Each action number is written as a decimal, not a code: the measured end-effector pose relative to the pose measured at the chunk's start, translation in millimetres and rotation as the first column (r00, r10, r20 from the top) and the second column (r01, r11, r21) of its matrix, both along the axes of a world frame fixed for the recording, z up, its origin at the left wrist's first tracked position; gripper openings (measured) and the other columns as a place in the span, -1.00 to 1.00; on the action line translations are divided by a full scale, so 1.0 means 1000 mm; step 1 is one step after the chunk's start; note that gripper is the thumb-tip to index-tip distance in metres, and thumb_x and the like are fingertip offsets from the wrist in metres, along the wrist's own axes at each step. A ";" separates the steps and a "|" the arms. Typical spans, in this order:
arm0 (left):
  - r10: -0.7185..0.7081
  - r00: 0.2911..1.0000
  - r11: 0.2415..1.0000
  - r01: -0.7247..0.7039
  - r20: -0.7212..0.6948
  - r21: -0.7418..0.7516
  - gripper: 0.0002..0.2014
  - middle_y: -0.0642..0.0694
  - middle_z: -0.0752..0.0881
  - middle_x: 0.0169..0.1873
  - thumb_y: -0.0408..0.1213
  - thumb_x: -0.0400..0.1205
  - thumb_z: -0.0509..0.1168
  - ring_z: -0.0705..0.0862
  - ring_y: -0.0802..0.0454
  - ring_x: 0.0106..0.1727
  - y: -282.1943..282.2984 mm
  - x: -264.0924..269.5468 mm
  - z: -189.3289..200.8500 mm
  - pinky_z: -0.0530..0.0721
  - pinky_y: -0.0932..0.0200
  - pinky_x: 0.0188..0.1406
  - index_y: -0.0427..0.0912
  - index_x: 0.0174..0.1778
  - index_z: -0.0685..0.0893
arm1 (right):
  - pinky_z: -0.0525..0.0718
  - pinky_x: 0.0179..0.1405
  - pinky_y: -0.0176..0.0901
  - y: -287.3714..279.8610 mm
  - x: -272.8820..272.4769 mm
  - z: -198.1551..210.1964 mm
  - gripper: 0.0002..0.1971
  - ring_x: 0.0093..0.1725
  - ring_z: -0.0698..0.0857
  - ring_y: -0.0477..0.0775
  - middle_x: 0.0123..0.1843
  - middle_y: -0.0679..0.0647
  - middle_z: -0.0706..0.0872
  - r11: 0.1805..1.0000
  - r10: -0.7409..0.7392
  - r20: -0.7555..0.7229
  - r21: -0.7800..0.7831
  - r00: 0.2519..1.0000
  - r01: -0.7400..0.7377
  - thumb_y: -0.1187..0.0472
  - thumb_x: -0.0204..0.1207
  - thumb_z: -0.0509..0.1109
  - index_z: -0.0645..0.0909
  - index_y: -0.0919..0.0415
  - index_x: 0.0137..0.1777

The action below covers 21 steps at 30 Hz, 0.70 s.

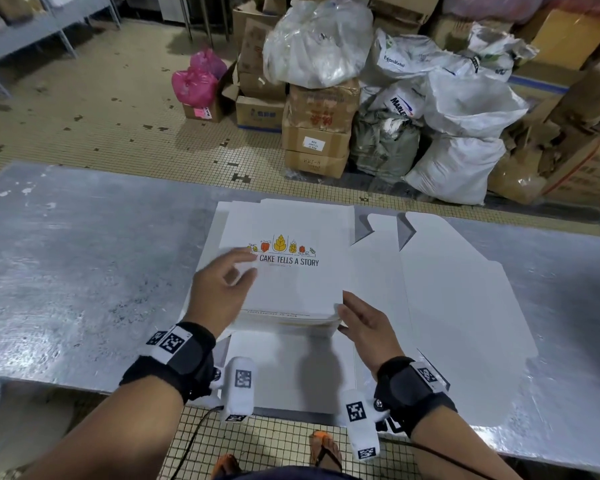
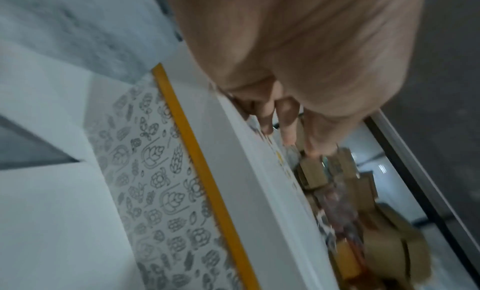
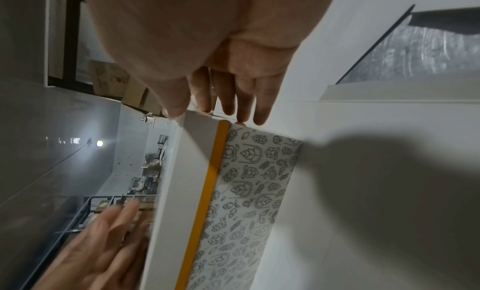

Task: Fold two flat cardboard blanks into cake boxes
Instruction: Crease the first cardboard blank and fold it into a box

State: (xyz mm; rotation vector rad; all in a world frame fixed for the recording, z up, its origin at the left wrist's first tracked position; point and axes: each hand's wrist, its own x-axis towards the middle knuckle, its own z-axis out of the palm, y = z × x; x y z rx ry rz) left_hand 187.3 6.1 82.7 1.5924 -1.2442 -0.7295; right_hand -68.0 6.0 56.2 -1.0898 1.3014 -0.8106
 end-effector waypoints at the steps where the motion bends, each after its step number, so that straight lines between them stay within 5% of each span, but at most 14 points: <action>1: 0.107 0.989 0.994 -0.104 0.103 -0.029 -0.76 0.16 0.72 0.25 -0.42 0.59 0.45 0.69 0.14 0.26 0.002 0.009 -0.002 0.53 0.39 0.29 -0.04 0.11 0.78 | 0.66 0.36 0.08 0.000 0.002 0.002 -0.58 0.00 0.70 0.01 -0.11 0.09 0.77 1.000 0.013 -0.006 -0.011 1.000 -0.013 0.27 0.70 0.33 0.79 -0.34 -0.12; 3: 0.194 0.948 0.977 -0.209 0.253 0.031 -0.67 0.06 0.66 0.34 -0.33 0.60 0.44 0.60 0.01 0.41 0.008 0.029 -0.009 0.48 0.22 0.41 -0.02 0.29 0.70 | 0.68 0.30 0.01 0.001 0.002 0.004 -0.50 -0.02 0.65 -0.08 -0.19 -0.05 0.79 1.000 0.008 -0.001 -0.019 1.000 -0.008 0.31 0.70 0.31 0.77 -0.41 -0.17; 5: 0.131 0.989 0.964 -0.144 0.070 0.225 -0.66 0.13 0.67 0.37 -0.19 0.69 0.36 0.61 0.05 0.41 0.015 0.040 -0.017 0.50 0.06 0.46 0.24 0.37 0.65 | 0.68 0.29 0.01 -0.001 0.001 0.003 -0.61 0.00 0.65 -0.07 -0.18 -0.13 0.77 0.999 0.014 -0.015 -0.032 1.000 -0.014 0.30 0.70 0.32 0.79 -0.27 -0.10; 7: 0.074 0.979 0.944 -0.007 -0.189 0.329 -0.71 0.27 0.74 0.26 -0.07 0.76 0.24 0.67 0.13 0.26 0.019 0.042 -0.025 0.53 -0.01 0.44 0.52 0.23 0.64 | 0.68 0.30 0.02 -0.003 0.002 -0.001 -0.73 0.12 0.67 -0.05 0.05 -0.02 0.76 0.999 0.012 -0.035 -0.034 0.999 -0.014 0.28 0.70 0.31 0.72 -0.10 0.20; 10: 0.044 0.974 0.927 0.043 -0.222 0.372 -0.62 0.25 0.63 0.42 0.27 0.68 0.14 0.58 0.05 0.46 0.021 0.044 -0.034 0.43 -0.19 0.58 0.54 0.44 0.48 | 0.57 0.45 0.03 -0.007 0.010 -0.005 -0.51 0.45 0.52 -0.07 0.50 -0.11 0.49 1.000 -0.023 -0.062 0.000 0.998 0.023 0.22 0.74 0.25 0.35 -0.01 0.65; 12: 0.018 0.966 0.911 0.090 -0.256 0.402 -0.40 0.31 0.53 0.51 0.48 0.51 0.09 0.49 0.07 0.55 0.021 0.048 -0.041 0.37 -0.25 0.61 0.59 0.52 0.33 | 0.33 0.62 -0.02 -0.007 0.016 -0.006 -0.46 0.55 0.34 -0.20 0.55 -0.28 0.31 1.000 0.020 -0.103 -0.006 0.995 -0.021 0.05 0.78 0.17 0.16 -0.10 0.72; 15: -0.002 0.936 0.905 0.152 -0.353 0.397 -0.41 0.42 0.45 0.53 0.48 0.51 0.11 0.39 0.16 0.61 0.021 0.049 -0.040 0.27 -0.21 0.66 0.64 0.51 0.29 | 0.13 0.61 -0.25 -0.005 0.022 -0.011 -0.42 0.53 0.26 -0.32 0.59 -0.35 0.25 0.997 0.069 -0.172 -0.006 0.983 -0.072 -0.09 0.78 0.08 0.02 -0.14 0.75; 21: -0.012 0.896 0.881 0.219 -0.443 0.420 -0.34 0.37 0.43 0.57 0.49 0.50 0.20 0.36 0.07 0.65 0.020 0.055 -0.033 0.31 -0.17 0.63 0.61 0.56 0.24 | 0.13 0.68 -0.15 -0.006 0.022 -0.015 -0.40 0.64 0.28 -0.22 0.70 -0.21 0.27 0.999 0.044 -0.163 0.024 0.986 -0.041 -0.12 0.76 0.10 0.00 -0.16 0.74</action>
